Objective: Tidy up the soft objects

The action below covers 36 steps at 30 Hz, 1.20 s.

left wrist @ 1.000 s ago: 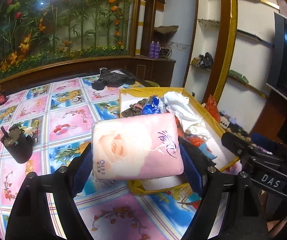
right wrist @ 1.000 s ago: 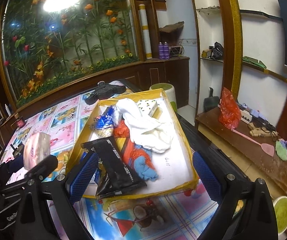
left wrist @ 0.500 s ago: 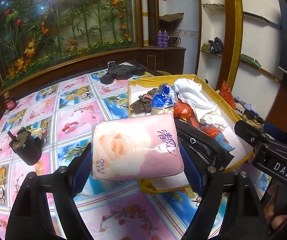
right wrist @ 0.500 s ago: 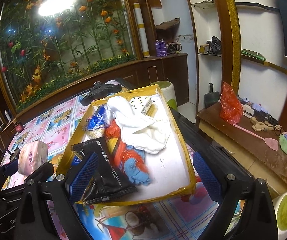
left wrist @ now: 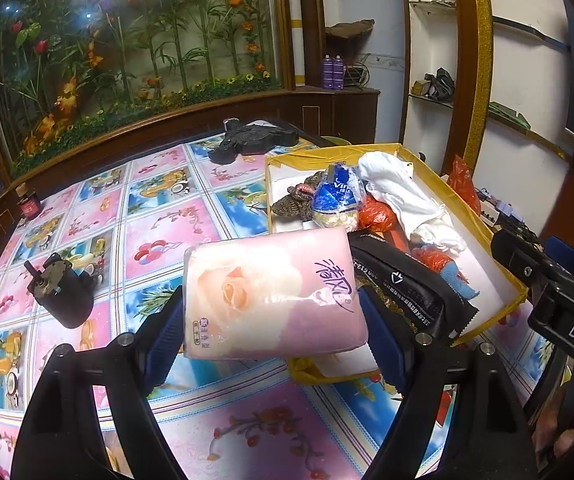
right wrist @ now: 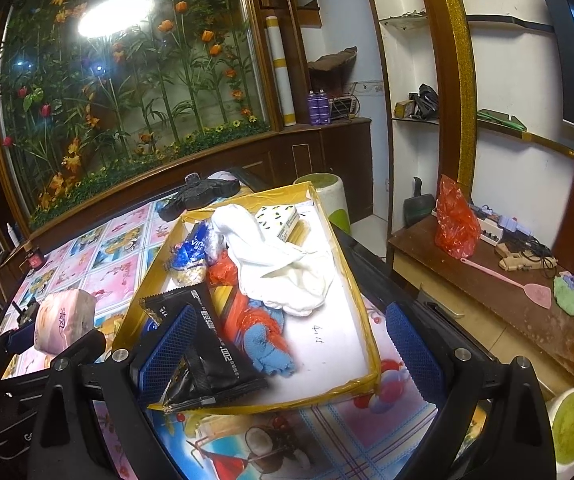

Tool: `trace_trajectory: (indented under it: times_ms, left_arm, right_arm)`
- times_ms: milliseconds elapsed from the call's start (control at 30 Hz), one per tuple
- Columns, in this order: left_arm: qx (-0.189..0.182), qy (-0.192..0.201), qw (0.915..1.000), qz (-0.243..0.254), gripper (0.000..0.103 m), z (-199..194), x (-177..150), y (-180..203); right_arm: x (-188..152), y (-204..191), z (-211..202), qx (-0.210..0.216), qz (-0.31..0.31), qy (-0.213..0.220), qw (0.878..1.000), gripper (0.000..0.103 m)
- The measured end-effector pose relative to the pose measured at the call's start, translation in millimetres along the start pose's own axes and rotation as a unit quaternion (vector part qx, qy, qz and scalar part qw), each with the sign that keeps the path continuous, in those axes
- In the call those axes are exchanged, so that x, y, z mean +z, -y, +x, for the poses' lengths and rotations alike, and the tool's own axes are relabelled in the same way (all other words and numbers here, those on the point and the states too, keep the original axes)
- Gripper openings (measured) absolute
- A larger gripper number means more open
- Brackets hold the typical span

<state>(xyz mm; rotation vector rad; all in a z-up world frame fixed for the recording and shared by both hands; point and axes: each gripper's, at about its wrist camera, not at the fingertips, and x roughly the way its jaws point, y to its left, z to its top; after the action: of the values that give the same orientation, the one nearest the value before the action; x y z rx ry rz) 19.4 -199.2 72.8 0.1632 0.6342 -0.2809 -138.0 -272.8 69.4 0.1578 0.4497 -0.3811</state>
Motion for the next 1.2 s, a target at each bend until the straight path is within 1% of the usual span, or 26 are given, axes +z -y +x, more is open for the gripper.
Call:
trace_trajectory:
  times_ms: [600,767,1133,1200]
  left_arm:
    - [0.003,-0.01,0.9999,0.01,0.082,5.4,-3.1,0.9]
    - [0.014,-0.01,0.9997,0.02,0.082,6.0,-4.3,2.7]
    - [0.023,-0.008,0.9992,0.03,0.082,3.8,-3.8,6.2]
    - [0.029,-0.007,0.999,0.032,0.082,3.1,-4.1,6.2]
  right_arm:
    - [-1.1,7.0,-1.9,-0.005,0.007,-0.001,1.0,0.098]
    - [-1.6,7.1,-3.1,-0.006,0.007,0.001,1.0,0.098]
    - [-1.5,7.4,-4.0,-0.009,0.005,0.004,1.0,0.098]
    - [-1.5,7.5,-4.0,-0.009,0.003,0.004,1.0,0.098]
